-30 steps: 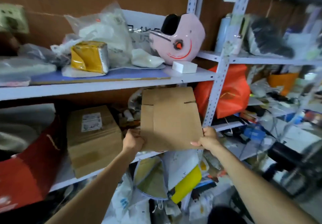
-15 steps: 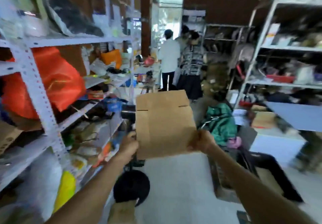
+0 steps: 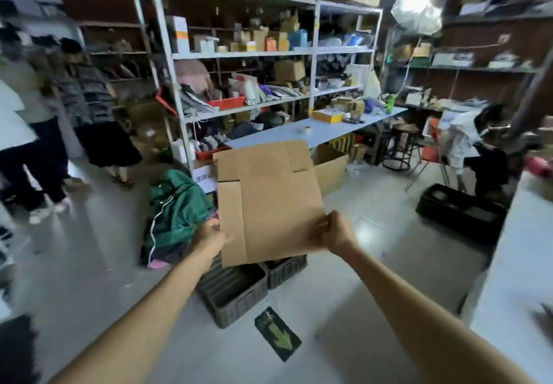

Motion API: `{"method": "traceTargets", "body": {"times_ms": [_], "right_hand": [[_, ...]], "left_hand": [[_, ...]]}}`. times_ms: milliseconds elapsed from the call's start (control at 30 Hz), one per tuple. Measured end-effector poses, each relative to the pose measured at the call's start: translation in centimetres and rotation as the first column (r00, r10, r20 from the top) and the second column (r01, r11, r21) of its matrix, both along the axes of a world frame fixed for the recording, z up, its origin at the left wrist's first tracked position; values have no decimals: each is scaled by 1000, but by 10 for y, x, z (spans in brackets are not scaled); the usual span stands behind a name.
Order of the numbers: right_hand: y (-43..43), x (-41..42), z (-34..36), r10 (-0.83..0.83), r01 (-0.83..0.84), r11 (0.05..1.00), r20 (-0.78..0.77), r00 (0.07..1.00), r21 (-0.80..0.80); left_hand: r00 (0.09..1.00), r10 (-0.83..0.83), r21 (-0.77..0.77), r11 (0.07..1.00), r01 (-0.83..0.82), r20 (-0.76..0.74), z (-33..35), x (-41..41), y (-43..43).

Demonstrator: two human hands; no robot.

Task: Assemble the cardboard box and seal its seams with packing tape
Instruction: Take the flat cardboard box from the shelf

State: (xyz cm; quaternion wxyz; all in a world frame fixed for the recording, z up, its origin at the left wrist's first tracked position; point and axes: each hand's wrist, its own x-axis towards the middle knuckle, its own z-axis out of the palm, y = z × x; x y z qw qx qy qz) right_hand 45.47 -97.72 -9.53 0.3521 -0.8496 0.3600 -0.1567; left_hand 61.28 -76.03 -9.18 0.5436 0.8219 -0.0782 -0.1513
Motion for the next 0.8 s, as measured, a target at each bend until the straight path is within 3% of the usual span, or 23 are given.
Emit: {"method": "traceTargets", "body": {"times_ms": [133, 333, 467, 600, 800], "right_hand": [[-65, -26, -7, -169, 169, 986, -5, 986, -4], [-167, -18, -16, -282, 282, 959, 3, 959, 19], [-242, 20, -25, -315, 315, 949, -4, 949, 27], [-327, 79, -32, -363, 355, 925, 39, 931, 138], [-445, 154, -17, -346, 344, 935, -1, 938, 89]], "left_hand": [[996, -89, 13, 996, 89, -14, -8, 10, -97], [979, -199, -22, 980, 198, -46, -18, 34, -215], [973, -230, -26, 973, 229, -38, -22, 69, -292], [965, -264, -20, 964, 263, -8, -19, 124, -375], [960, -278, -5, 961, 278, -29, -11, 208, -492]]}}
